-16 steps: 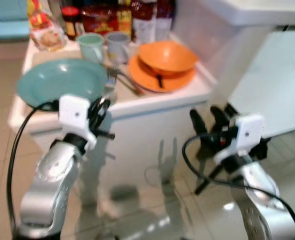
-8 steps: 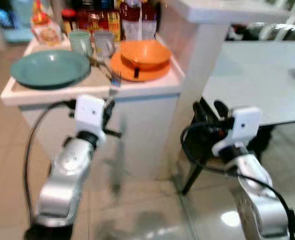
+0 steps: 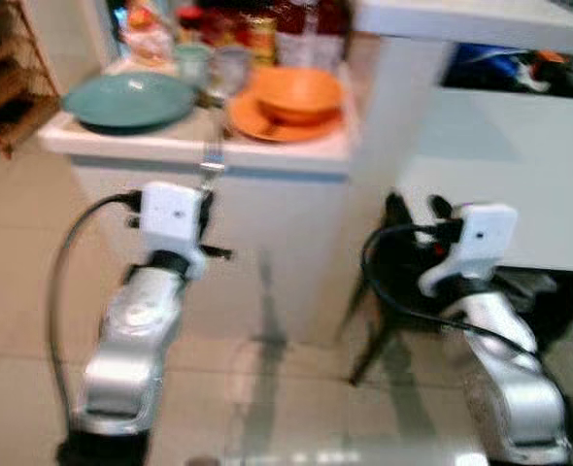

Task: Setting the table

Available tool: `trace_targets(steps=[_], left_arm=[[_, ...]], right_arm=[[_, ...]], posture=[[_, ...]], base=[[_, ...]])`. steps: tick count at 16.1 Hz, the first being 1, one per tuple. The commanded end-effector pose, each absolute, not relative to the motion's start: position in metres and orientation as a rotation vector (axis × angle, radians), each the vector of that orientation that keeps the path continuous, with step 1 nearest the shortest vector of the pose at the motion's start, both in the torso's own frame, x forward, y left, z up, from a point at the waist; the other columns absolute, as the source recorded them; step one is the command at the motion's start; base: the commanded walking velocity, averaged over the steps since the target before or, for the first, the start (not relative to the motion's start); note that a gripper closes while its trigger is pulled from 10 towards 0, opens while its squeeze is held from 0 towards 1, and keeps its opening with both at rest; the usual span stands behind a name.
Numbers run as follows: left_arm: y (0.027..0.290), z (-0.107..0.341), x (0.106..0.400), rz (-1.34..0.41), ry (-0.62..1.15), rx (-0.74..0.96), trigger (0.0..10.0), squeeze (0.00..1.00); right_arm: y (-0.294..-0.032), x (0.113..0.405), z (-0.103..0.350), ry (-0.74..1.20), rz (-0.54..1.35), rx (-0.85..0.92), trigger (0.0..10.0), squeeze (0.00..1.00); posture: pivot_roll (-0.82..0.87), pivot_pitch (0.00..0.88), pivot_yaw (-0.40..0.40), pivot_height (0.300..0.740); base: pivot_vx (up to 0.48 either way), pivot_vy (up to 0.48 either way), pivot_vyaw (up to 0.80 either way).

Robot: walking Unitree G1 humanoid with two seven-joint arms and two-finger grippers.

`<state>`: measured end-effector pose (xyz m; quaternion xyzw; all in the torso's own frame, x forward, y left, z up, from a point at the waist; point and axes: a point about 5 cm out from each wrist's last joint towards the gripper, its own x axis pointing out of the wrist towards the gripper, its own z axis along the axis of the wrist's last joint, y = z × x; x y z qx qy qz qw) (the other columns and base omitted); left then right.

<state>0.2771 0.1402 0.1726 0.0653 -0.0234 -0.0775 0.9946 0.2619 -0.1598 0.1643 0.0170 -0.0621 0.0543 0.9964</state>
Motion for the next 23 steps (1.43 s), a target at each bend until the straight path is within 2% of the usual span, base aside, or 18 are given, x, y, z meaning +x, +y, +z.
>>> trace_targets(steps=[1, 6, 23], left_arm=[[0.15, 0.177, 0.279, -0.102, -0.071, 0.151, 10.0, 0.0], [0.164, 0.172, 0.277, -0.04, -0.054, 0.146, 10.0, 0.0], [0.152, 0.179, 0.289, -0.099, -0.081, 0.134, 10.0, 0.0]], right_arm=[[-0.161, 0.264, 0.17, -0.151, 0.106, 0.019, 10.0, 0.0], [-0.149, 0.263, 0.177, -0.126, 0.178, 0.034, 10.0, 0.0], [-0.146, 0.262, 0.184, -0.177, 0.163, 0.071, 10.0, 0.0]], posture=[[0.06, 0.02, -0.039, 0.74], [0.0, 0.039, 0.006, 0.74], [-0.01, 0.027, 0.055, 0.74]], base=[[0.0, -0.48, 0.0], [0.0, -0.48, 0.0], [0.0, -0.48, 0.0]])
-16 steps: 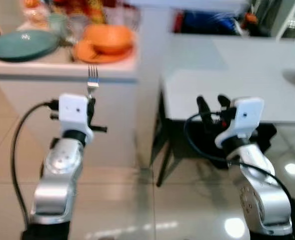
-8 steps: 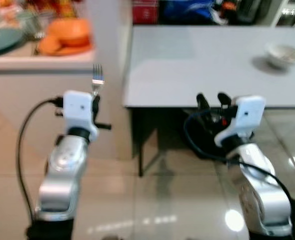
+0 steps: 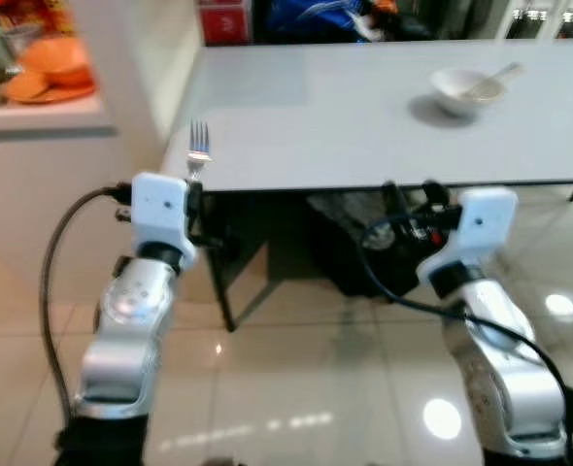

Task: Setting the table

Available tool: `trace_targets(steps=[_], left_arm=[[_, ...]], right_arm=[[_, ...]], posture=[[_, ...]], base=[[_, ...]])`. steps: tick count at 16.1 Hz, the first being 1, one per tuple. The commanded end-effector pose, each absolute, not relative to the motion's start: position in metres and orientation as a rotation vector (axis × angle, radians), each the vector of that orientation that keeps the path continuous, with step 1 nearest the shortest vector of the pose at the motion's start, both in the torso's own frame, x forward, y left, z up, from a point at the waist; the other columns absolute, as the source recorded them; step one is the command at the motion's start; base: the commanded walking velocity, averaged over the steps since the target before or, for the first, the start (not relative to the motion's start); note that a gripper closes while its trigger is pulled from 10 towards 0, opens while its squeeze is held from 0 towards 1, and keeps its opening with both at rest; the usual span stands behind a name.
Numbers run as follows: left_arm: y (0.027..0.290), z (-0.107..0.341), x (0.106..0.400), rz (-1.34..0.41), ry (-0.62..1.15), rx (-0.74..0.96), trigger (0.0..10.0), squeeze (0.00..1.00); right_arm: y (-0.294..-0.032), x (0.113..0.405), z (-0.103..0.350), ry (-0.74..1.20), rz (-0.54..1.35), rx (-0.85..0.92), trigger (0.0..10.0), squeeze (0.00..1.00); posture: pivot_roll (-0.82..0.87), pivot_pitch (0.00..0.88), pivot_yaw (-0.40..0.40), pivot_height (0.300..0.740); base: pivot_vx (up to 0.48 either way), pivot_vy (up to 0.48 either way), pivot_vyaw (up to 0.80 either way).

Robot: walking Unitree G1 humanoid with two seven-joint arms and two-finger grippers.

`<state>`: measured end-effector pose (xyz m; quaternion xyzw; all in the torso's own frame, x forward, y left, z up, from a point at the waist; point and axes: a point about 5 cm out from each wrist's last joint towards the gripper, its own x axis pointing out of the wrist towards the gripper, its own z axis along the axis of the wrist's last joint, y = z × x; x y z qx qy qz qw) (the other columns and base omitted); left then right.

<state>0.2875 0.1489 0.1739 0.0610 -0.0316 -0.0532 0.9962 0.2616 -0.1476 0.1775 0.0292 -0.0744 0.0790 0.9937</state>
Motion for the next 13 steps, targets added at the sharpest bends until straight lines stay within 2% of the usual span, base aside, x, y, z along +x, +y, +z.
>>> trace_targets(steps=[1, 11, 13], left_arm=[[0.1518, 0.1789, 0.2893, -0.1, -0.083, 0.133, 10.0, 0.0], [0.152, 0.1783, 0.2899, -0.082, -0.089, 0.121, 10.0, 0.0], [0.1517, 0.1797, 0.2905, -0.062, -0.096, 0.066, 10.0, 0.0]], right_arm=[[-0.1464, 0.262, 0.1844, -0.179, 0.163, 0.069, 10.0, 0.0], [-0.1485, 0.2651, 0.1871, -0.183, 0.162, 0.049, 10.0, 0.0], [-0.1499, 0.2662, 0.188, -0.183, 0.161, 0.047, 10.0, 0.0]], posture=[[-0.01, 0.024, 0.054, 0.74], [-0.01, 0.02, 0.054, 0.74], [-0.01, 0.02, 0.05, 0.74]], base=[[0.0, -0.48, 0.0], [0.0, -0.48, 0.0], [0.0, 0.0, 0.0]])
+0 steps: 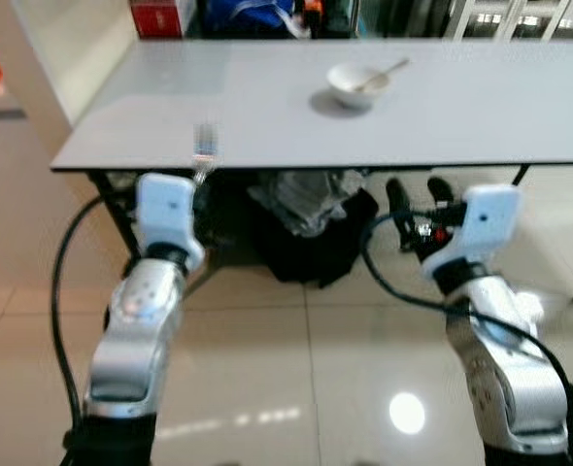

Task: Setting the table

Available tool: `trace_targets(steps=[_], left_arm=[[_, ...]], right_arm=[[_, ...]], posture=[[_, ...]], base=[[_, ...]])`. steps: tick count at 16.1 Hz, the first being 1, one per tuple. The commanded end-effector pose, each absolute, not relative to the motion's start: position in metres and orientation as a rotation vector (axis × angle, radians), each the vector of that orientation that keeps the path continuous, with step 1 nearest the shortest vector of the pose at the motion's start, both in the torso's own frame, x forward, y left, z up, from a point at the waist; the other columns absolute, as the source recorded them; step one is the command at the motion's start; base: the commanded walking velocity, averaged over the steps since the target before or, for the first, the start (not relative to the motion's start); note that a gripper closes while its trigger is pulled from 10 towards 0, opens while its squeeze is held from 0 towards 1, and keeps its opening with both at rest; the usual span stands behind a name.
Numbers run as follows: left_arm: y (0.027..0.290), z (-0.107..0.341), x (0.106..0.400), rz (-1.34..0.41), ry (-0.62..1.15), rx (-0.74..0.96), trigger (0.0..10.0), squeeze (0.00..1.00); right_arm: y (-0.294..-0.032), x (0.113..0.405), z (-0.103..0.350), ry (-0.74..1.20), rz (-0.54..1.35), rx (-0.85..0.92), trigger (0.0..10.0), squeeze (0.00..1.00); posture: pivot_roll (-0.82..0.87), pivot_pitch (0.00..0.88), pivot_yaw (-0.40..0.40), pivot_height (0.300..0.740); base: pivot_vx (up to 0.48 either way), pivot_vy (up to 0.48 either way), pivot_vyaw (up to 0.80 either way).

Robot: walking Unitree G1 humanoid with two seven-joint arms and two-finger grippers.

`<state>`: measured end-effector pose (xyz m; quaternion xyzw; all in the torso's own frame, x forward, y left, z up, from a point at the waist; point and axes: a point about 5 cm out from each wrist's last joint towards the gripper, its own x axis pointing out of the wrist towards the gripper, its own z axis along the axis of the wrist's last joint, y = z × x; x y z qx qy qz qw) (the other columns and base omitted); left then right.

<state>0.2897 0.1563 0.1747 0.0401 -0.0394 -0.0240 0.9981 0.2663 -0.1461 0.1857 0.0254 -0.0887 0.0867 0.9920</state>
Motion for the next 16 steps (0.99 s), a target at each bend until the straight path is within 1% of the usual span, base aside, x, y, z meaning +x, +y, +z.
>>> trace_targets(steps=[1, 2, 4, 9, 16], left_arm=[[0.1504, 0.1873, 0.2907, -0.055, -0.145, 0.054, 10.0, 0.0], [0.1493, 0.1878, 0.2907, -0.067, -0.141, 0.041, 10.0, 0.0], [0.1473, 0.1871, 0.2897, -0.108, -0.147, 0.068, 10.0, 0.0], [0.1472, 0.1895, 0.2881, -0.12, -0.173, 0.039, 10.0, 0.0], [0.1451, 0.1889, 0.2867, -0.137, -0.17, 0.035, 10.0, 0.0]], right_arm=[[-0.1507, 0.2673, 0.1886, -0.181, 0.159, 0.047, 10.0, 0.0], [-0.1513, 0.2675, 0.1885, -0.18, 0.158, 0.046, 10.0, 0.0], [-0.1515, 0.2682, 0.1873, -0.166, 0.153, 0.046, 10.0, 0.0], [-0.153, 0.2686, 0.1856, -0.152, 0.138, 0.075, 10.0, 0.0], [-0.1528, 0.2691, 0.1878, -0.15, 0.152, 0.079, 10.0, 0.0]], posture=[[-0.01, 0.02, 0.05, 0.74], [-0.01, 0.019, 0.048, 0.74], [-0.01, 0.019, 0.05, 0.74], [-0.01, 0.021, 0.048, 0.74], [-0.01, 0.03, 0.04, 0.74]], base=[[0.0, 0.0, 0.0], [0.0, 0.0, 0.0], [0.0, 0.0, 0.0], [0.428, 0.0, 0.0], [0.469, 0.0, -0.8]])
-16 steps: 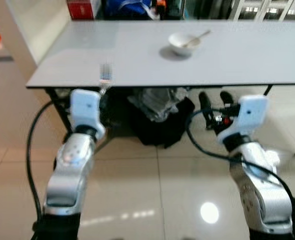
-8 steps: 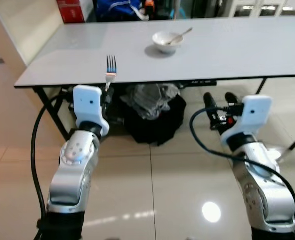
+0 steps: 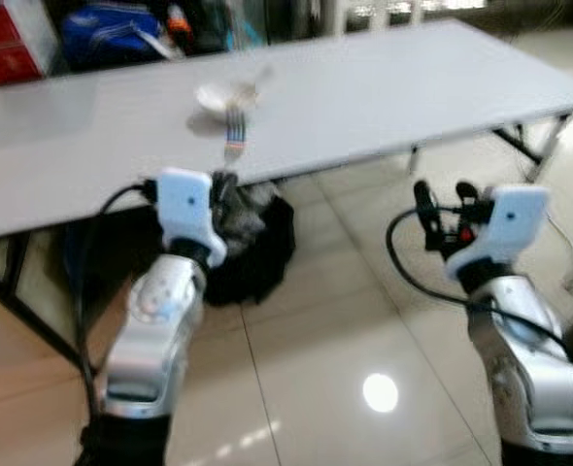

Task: Setting the table

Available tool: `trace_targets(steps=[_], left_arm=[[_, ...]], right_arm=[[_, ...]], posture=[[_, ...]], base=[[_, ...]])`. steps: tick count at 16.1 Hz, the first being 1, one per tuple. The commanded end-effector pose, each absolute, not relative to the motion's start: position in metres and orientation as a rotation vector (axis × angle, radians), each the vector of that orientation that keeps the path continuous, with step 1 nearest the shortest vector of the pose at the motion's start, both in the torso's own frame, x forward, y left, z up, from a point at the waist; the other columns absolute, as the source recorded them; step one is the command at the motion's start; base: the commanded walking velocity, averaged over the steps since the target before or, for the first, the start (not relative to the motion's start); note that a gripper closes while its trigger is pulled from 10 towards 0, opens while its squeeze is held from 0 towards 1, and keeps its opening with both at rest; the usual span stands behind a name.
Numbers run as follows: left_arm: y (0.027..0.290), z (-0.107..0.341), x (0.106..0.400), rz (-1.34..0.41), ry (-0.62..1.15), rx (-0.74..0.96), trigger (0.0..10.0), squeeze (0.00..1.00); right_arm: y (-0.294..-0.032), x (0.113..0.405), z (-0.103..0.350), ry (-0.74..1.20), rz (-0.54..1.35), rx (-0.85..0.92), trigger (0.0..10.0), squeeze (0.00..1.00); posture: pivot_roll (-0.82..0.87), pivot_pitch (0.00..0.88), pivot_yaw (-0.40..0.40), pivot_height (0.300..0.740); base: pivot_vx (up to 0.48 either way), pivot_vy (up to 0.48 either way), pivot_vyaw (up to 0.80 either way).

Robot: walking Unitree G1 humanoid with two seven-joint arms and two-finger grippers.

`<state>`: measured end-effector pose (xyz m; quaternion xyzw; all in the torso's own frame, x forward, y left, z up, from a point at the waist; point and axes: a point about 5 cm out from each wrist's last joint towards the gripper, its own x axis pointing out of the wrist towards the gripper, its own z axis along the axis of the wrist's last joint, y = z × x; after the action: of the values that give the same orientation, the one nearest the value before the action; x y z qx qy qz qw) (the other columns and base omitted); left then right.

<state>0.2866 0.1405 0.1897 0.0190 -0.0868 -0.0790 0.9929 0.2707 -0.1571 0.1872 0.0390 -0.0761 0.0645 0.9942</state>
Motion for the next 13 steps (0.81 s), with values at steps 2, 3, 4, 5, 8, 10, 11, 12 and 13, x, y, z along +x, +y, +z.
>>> trace_targets(steps=[2, 3, 4, 5, 8, 10, 11, 12, 13], left_arm=[[0.145, 0.19, 0.289, -0.155, -0.166, 0.047, 10.0, 0.0], [0.144, 0.191, 0.29, -0.158, -0.17, 0.054, 10.0, 0.0], [0.144, 0.192, 0.29, -0.156, -0.174, 0.061, 10.0, 0.0], [0.147, 0.192, 0.289, -0.142, -0.173, 0.069, 10.0, 0.0], [0.16, 0.191, 0.285, -0.11, -0.164, 0.1, 10.0, 0.0], [0.165, 0.193, 0.285, -0.092, -0.169, 0.119, 10.0, 0.0], [0.166, 0.195, 0.283, -0.094, -0.173, 0.14, 10.0, 0.0], [0.166, 0.195, 0.283, -0.095, -0.172, 0.146, 10.0, 0.0], [0.163, 0.193, 0.281, -0.111, -0.16, 0.151, 10.0, 0.0]], right_arm=[[-0.15, 0.271, 0.191, -0.162, 0.152, 0.078, 10.0, 0.0], [-0.15, 0.271, 0.191, -0.166, 0.152, 0.079, 10.0, 0.0], [-0.149, 0.271, 0.19, -0.165, 0.156, 0.081, 10.0, 0.0], [-0.146, 0.271, 0.189, -0.161, 0.179, 0.078, 10.0, 0.0], [-0.142, 0.272, 0.185, -0.151, 0.188, 0.085, 10.0, 0.0], [-0.141, 0.273, 0.184, -0.146, 0.191, 0.09, 10.0, 0.0], [-0.141, 0.273, 0.182, -0.14, 0.198, 0.094, 10.0, 0.0], [-0.141, 0.273, 0.182, -0.139, 0.202, 0.093, 10.0, 0.0], [-0.139, 0.272, 0.181, -0.136, 0.22, 0.093, 10.0, 0.0]], posture=[[0.01, 0.039, 0.041, 0.74], [0.02, 0.036, 0.031, 0.74], [0.02, 0.036, 0.024, 0.74], [0.03, 0.034, 0.018, 0.74], [0.06, 0.037, -0.002, 0.74], [0.07, 0.039, -0.013, 0.74], [0.07, 0.042, -0.019, 0.74], [0.07, 0.042, -0.019, 0.74], [0.07, 0.043, -0.014, 0.74]], base=[[0.469, 0.0, -0.28], [0.469, 0.0, 0.0], [0.469, 0.0, 0.0], [0.469, 0.0, 0.0], [0.469, 0.0, 0.0], [0.469, 0.0, 0.0], [0.469, 0.0, 0.0], [0.469, 0.0, 0.0], [0.469, 0.0, 0.0]])
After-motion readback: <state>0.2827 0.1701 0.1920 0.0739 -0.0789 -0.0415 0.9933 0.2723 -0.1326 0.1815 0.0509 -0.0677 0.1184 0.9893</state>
